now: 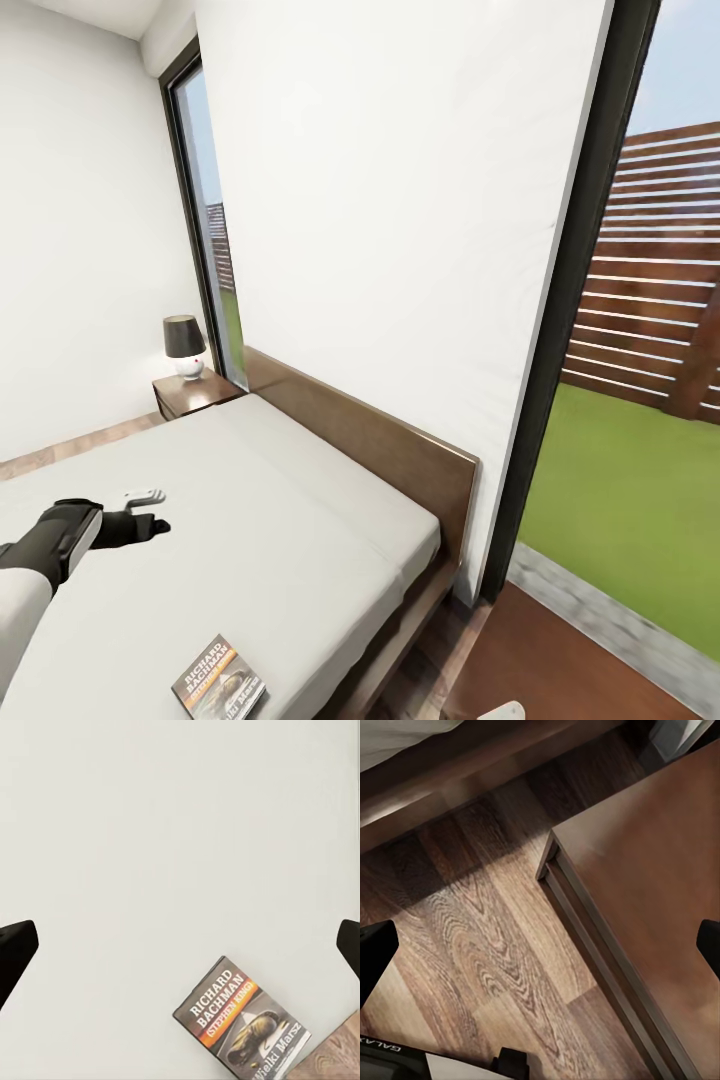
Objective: In the bedroom, move the book from the bed onto either nightstand, and place the two sandals side by side next to the bed.
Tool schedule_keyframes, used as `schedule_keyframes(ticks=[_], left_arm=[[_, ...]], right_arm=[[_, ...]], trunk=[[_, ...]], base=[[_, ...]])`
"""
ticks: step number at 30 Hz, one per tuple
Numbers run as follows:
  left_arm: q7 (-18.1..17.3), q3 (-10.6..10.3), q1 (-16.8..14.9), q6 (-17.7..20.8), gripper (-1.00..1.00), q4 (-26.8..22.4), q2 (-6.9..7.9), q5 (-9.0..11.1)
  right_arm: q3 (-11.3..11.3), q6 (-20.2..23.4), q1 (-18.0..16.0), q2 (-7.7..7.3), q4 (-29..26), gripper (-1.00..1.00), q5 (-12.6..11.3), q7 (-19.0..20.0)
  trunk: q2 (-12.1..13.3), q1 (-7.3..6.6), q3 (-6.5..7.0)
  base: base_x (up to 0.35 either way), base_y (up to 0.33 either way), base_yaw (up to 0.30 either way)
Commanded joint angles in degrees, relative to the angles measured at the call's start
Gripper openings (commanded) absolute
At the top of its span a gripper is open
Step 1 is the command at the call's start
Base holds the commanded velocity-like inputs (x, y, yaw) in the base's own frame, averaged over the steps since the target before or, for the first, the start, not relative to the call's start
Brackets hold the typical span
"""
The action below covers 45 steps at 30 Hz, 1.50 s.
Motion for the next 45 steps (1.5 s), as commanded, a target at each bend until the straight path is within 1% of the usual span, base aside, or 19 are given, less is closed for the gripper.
schedule_keyframes(ticks=[1,6,12,16,19,20,26,30,35,38,42,45], left_arm=[[-0.47,0.42,-0.05,0.27,1.00,-0.07,-0.05,-0.59],[-1.32,0.40,-0.16,0.43,1.00,0.11,-0.04,-1.34],[-1.74,0.45,-0.21,0.69,1.00,0.18,-0.08,-1.66],[-1.99,0.48,-0.27,1.07,1.00,0.43,-0.10,-1.81],[-2.46,0.50,-0.31,2.29,1.00,0.48,-0.11,-1.78],[-2.46,0.50,-0.31,2.29,1.00,0.48,-0.11,-1.78],[-5.21,0.40,-0.38,6.05,1.00,0.17,-0.03,-1.37],[-6.37,0.45,-0.41,7.21,1.00,0.15,0.21,-1.34],[-6.70,0.55,-0.38,7.77,1.00,0.40,0.36,-1.49],[-6.75,0.56,-0.34,8.15,1.00,0.53,0.40,-1.61],[-6.77,0.57,-0.32,9.04,1.00,0.62,0.41,-1.63],[-6.75,0.65,-0.31,9.89,1.00,0.65,0.41,-1.60]], right_arm=[[0.04,-0.16,-0.04,-0.02,0.03,1.00,0.28,0.07],[0.04,-0.16,-0.05,-0.02,0.08,1.00,0.28,0.10],[-0.03,-0.11,-0.03,0.02,0.64,1.00,0.02,0.03],[-0.23,-0.09,-0.03,0.06,3.36,1.00,-0.39,-0.02],[-0.37,-0.10,-0.02,0.06,6.21,1.00,-0.59,-0.03],[-0.37,-0.10,-0.02,0.06,6.21,1.00,-0.59,-0.03],[-0.61,-0.20,-0.02,0.00,11.41,1.00,-0.84,-0.20],[-0.74,-0.23,0.34,-0.04,12.97,1.00,-0.90,-0.34],[-0.90,-0.24,1.21,-0.06,13.69,1.00,-1.06,-0.66],[-0.94,-0.24,1.42,-0.05,13.87,1.00,-2.12,-0.75],[-0.91,-0.24,1.56,-0.05,13.97,1.00,-4.92,-0.78],[-0.87,-0.24,1.60,-0.07,14.01,1.00,-6.29,-0.81]], trunk=[[-0.08,0.02,-0.10],[-0.08,0.02,-0.10],[-0.08,0.02,-0.10],[-0.08,0.02,-0.10],[-0.08,0.02,-0.10],[-0.08,0.02,-0.10],[-0.08,0.02,-0.10],[-0.08,0.02,-0.10],[-0.08,0.02,-0.10],[-0.08,0.02,-0.10],[-0.08,0.02,-0.10],[-0.08,0.02,-0.10]], base=[[0.000,0.000,0.000],[0.000,0.000,0.000],[0.000,0.000,0.000],[0.000,0.000,0.000],[0.000,0.000,0.000],[0.000,0.000,0.000],[0.000,0.000,0.000],[0.000,0.000,0.000],[0.000,0.000,0.000],[0.000,0.000,0.000],[0.000,0.000,0.000],[0.000,0.000,0.000]])
